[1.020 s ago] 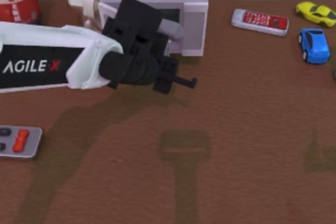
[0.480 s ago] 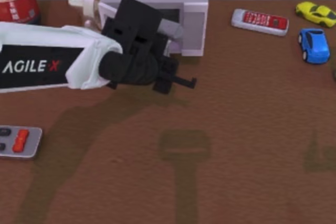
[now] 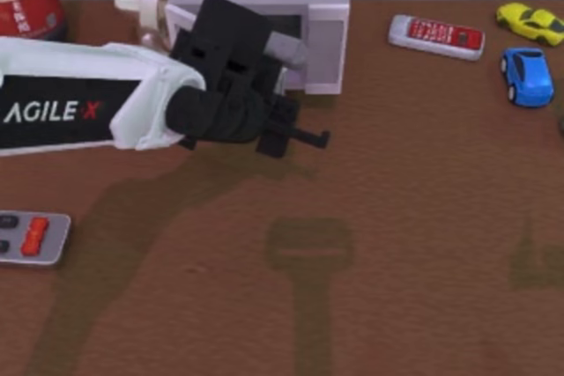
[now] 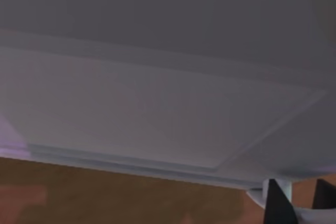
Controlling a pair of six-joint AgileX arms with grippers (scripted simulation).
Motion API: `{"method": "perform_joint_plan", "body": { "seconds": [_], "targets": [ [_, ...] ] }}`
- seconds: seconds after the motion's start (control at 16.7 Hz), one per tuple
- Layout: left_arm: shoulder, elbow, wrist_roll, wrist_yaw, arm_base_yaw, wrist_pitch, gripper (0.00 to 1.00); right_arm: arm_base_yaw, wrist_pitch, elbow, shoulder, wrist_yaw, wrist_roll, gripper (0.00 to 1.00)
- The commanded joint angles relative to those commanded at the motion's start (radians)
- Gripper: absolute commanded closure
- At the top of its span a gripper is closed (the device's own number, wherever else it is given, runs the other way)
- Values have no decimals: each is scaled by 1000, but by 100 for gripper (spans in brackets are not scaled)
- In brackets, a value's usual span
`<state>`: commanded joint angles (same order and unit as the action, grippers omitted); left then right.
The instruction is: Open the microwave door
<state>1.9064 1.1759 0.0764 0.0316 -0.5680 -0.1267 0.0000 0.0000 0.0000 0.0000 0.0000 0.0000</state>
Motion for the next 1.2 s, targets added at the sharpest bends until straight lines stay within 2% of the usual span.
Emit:
{"method": "perform_joint_plan", "body": {
  "seconds": [0.54,1.2],
  "targets": [
    [-43,-59,-93,-80,35,14,100,0,0,0,0,0,0,0],
    [-43,-59,-93,-80,35,14,100,0,0,0,0,0,0,0]
  ]
}}
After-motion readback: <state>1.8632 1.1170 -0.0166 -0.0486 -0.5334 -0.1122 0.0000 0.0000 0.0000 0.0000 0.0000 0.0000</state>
